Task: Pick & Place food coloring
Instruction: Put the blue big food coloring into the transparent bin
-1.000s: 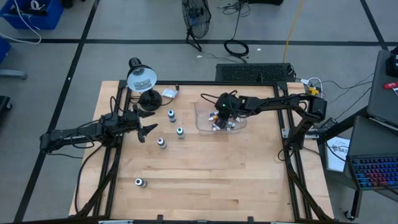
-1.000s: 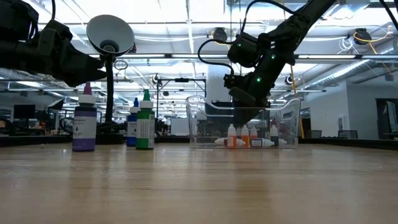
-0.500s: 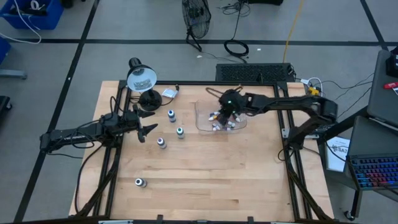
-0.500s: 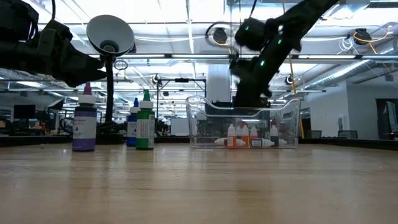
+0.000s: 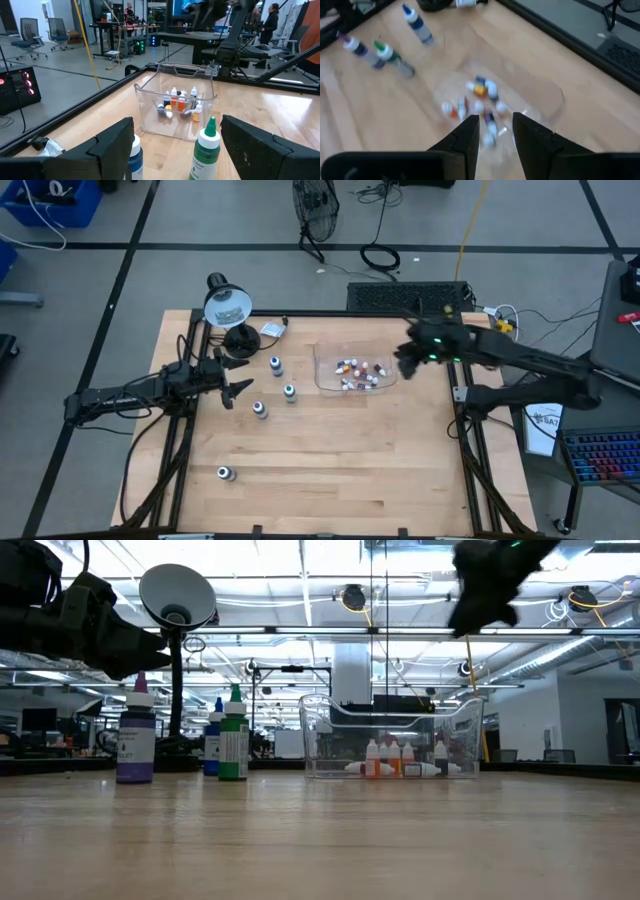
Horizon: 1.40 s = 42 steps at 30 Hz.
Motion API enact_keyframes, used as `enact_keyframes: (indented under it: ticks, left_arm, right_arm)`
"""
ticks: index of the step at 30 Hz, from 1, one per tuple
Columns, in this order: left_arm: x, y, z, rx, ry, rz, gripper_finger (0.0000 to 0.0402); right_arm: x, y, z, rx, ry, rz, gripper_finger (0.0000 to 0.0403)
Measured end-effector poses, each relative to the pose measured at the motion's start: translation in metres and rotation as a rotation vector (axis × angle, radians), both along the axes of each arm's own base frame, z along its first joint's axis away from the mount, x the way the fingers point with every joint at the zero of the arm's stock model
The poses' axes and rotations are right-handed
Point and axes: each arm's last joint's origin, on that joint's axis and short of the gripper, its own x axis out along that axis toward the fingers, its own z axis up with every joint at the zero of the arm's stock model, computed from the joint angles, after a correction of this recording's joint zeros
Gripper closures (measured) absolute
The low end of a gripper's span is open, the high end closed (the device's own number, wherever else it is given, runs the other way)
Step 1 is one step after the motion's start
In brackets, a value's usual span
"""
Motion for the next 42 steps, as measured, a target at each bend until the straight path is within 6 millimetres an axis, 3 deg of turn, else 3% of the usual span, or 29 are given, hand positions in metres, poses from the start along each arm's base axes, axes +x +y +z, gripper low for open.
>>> enact_keyframes:
  ticks: [7, 16, 20, 27, 32, 34, 42]
  left_arm:
    - [0.000, 0.000, 0.000, 0.000, 0.000, 0.000, 0.0105]
    - [0.000, 0.000, 0.000, 0.000, 0.001, 0.000, 0.0105]
    - [0.000, 0.000, 0.000, 0.000, 0.001, 0.001, 0.0105]
    - [0.000, 0.000, 0.000, 0.000, 0.001, 0.000, 0.0105]
    - [0.000, 0.000, 0.000, 0.000, 0.001, 0.000, 0.0105]
    - [0.000, 0.000, 0.000, 0.000, 0.001, 0.001, 0.0105]
    - [0.000, 0.000, 0.000, 0.000, 0.000, -0.007, 0.0105]
  right_arm:
    - [-0.059, 0.022, 0.004, 0.027, 0.002, -0.013, 0.0295]
    - [-0.102, 0.035, -0.063, 0.036, -0.044, -0.073, 0.0296]
    - [-0.106, 0.038, -0.089, 0.033, -0.210, -0.031, 0.0296]
    - [-0.088, 0.042, -0.105, 0.134, -0.664, 0.236, 0.0295]
    - [-0.075, 0.039, -0.128, -0.028, -0.923, 0.378, 0.0294]
    - [-0.077, 0.040, -0.116, -0.135, -1.047, 0.409, 0.0296]
    - [-0.074, 0.038, -0.124, -0.367, -0.905, 0.439, 0.0296]
